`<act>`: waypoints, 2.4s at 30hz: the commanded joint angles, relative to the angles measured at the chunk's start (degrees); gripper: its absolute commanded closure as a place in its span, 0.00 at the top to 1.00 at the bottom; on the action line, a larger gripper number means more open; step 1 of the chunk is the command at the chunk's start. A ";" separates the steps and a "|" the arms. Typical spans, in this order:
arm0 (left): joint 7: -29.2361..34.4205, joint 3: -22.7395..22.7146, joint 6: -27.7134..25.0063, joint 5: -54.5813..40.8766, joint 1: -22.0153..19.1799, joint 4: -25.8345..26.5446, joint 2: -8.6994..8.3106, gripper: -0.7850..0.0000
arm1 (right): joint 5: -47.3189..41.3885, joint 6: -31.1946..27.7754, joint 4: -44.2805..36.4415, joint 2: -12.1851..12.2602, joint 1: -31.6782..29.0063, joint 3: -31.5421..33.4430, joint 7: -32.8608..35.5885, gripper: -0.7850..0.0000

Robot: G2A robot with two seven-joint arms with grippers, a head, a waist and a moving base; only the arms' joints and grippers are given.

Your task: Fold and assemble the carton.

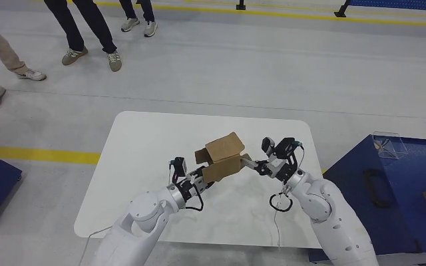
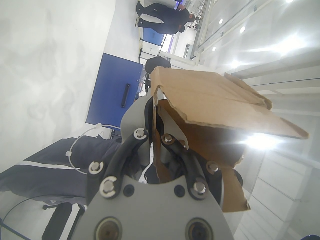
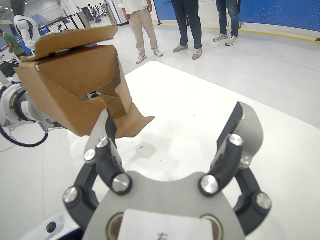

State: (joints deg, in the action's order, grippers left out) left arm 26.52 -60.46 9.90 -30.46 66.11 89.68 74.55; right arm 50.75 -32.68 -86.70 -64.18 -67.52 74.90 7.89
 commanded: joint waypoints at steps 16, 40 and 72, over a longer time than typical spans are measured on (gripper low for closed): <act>0.11 -0.38 -0.51 -1.11 0.31 -0.34 0.31 0.00 | -2.83 -1.03 4.83 0.52 1.14 5.05 -2.25 1.00; 2.00 0.48 0.65 -0.83 -0.67 -0.47 0.72 0.00 | -15.84 -8.04 7.56 0.18 2.32 1.34 7.24 1.00; 3.72 0.85 1.05 0.65 -0.53 -0.79 0.84 0.00 | -13.62 -6.42 3.54 0.52 3.40 0.77 9.37 1.00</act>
State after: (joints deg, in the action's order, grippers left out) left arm 30.22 -59.57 11.03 -29.77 65.57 88.95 75.39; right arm 36.98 -39.11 -83.08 -63.69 -64.05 75.66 17.21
